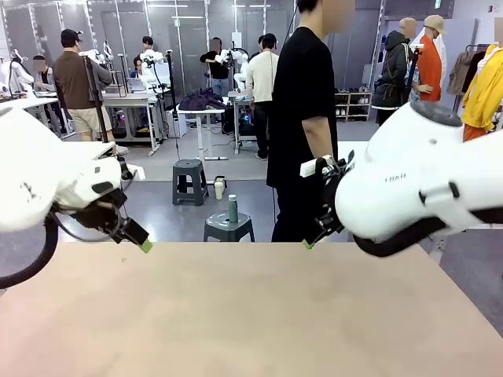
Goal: Fold the towels and place them in the basket.
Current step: When a person lays out a Towel with hook on the table, fold it in half twice.
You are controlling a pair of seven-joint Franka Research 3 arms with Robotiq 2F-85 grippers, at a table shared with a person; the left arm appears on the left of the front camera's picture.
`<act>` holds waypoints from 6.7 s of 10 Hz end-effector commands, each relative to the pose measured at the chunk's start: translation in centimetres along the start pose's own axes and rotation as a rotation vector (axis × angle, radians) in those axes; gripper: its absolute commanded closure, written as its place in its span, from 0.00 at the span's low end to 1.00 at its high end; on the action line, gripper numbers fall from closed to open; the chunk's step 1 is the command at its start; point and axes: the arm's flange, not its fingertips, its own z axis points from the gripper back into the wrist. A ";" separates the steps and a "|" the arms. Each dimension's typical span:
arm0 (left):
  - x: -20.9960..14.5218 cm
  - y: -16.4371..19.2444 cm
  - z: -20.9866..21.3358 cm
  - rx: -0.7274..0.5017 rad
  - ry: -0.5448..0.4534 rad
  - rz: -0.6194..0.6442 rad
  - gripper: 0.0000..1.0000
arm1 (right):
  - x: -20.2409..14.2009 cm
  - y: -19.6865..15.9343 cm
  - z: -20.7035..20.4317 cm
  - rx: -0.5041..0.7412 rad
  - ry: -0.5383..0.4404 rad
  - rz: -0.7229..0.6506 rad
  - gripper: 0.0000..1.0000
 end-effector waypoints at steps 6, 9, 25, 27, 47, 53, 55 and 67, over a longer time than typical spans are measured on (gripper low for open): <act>-5.9 9.0 14.4 -0.604 -0.161 0.213 0.00 | -4.4 -12.2 9.7 0.673 -0.094 -0.291 0.00; -11.5 12.7 20.1 -0.648 -0.275 0.325 0.00 | -10.2 -17.1 13.9 0.790 -0.274 -0.387 0.00; -23.8 18.5 23.6 -0.545 -0.418 0.580 0.00 | -23.6 -24.2 16.3 0.728 -0.477 -0.702 0.00; -23.8 18.5 23.6 -0.545 -0.418 0.580 0.00 | -23.6 -24.2 16.3 0.728 -0.477 -0.702 0.00; -23.8 18.5 23.6 -0.545 -0.418 0.580 0.00 | -23.6 -24.2 16.3 0.728 -0.477 -0.702 0.00; -23.8 18.5 23.6 -0.545 -0.418 0.580 0.00 | -23.6 -24.2 16.3 0.728 -0.477 -0.702 0.00; -23.8 18.5 23.6 -0.545 -0.418 0.580 0.00 | -23.6 -24.2 16.3 0.728 -0.477 -0.702 0.00; -23.8 18.5 23.6 -0.545 -0.418 0.580 0.00 | -23.6 -24.2 16.3 0.728 -0.477 -0.702 0.00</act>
